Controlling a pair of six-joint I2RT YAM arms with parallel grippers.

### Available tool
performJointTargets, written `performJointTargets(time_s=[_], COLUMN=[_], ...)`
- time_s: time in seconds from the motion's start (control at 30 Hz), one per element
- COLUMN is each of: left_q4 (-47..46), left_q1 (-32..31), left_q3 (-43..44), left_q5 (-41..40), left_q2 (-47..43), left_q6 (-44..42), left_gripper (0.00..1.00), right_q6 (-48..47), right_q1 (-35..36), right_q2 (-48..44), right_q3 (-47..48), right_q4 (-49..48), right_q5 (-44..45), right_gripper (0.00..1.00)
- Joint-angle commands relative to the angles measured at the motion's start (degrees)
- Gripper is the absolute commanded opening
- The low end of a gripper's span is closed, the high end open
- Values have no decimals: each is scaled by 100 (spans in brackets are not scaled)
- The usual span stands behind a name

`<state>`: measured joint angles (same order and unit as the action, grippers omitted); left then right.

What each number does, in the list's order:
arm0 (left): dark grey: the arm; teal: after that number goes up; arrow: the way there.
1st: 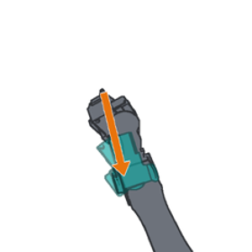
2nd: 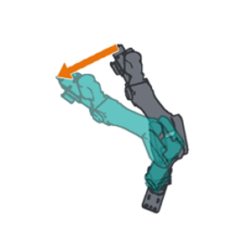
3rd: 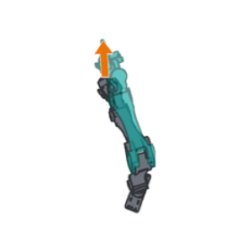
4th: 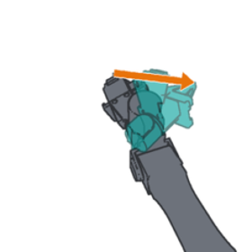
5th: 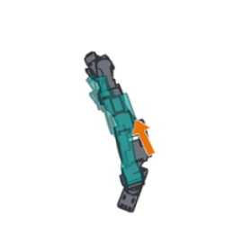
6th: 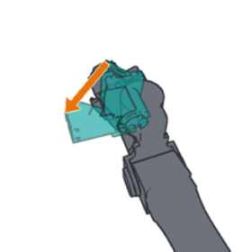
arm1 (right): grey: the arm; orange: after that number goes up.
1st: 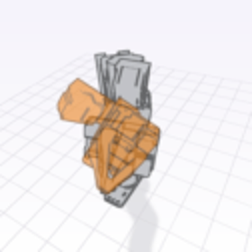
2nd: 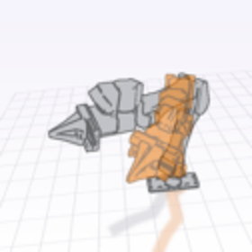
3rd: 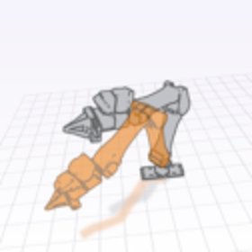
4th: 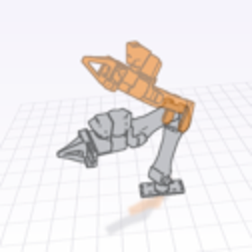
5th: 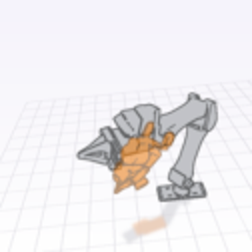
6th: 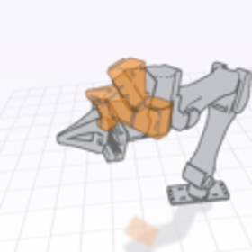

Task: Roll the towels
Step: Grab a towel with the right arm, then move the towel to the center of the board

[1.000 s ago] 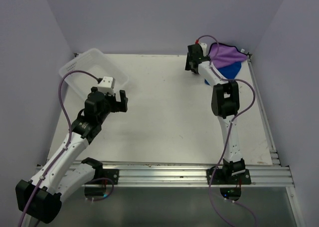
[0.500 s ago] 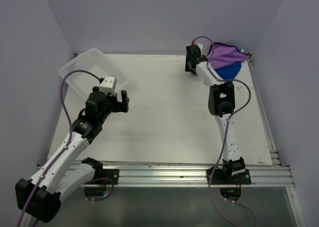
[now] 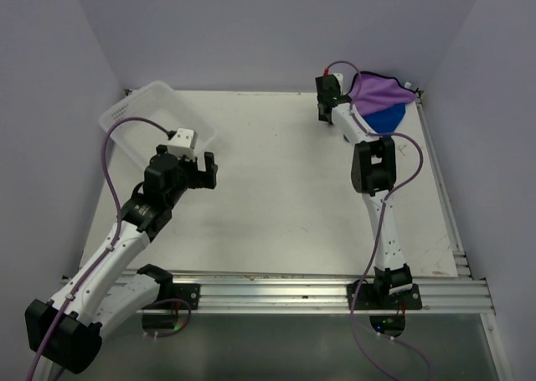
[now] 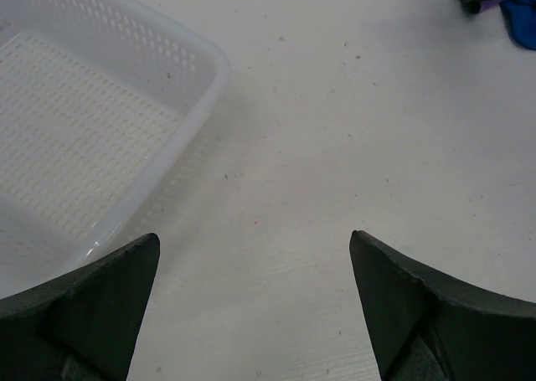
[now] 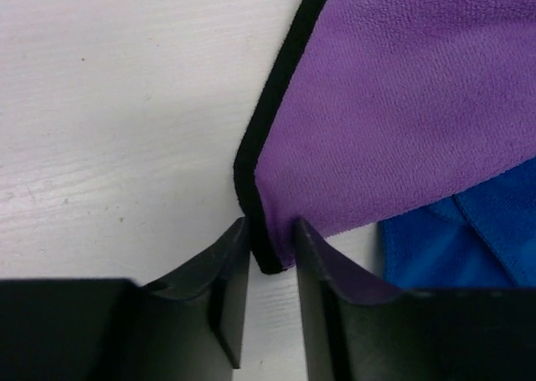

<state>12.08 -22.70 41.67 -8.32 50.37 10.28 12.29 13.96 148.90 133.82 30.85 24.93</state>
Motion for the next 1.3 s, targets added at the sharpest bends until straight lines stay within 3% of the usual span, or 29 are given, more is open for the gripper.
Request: performJointTargets(time_s=[0.0,0.17,0.43,0.67,0.8,0.97,1.07,1.27], left_q4=[-91,-100,-109,-91,-56,-65,-83,-170], left_q1=[-59,-86,-103,-103,-103,-103,-103,-112], left_q3=[228,228,219,227,245,228,201,166], left_q5=[5,-3,23,-152,-293,-495,-645,-567], left_q2=[-27,-45,-229,-510,-616,-756,-862,-1011], left_q6=[-106,-114,-106,-70,-62,-70,-79,17], left_gripper=[100,100,100,100,100,100,100,100], right_q6=[-87,-69,-279,-1368,-1273,-449,209,1536], right_q1=[-68,-86,238,1284,1653,1760,1768,1768], right_q2=[16,-132,-1125,-2180,-2768,-4171,-5070,-7767], right_q3=[145,162,-119,-50,495,146,-1038,-4913], right_q4=[61,114,79,175,579,755,599,-219], right_q5=[74,-198,-656,64,56,-602,-1076,-1236], right_gripper=[26,0,0,0,0,0,0,0])
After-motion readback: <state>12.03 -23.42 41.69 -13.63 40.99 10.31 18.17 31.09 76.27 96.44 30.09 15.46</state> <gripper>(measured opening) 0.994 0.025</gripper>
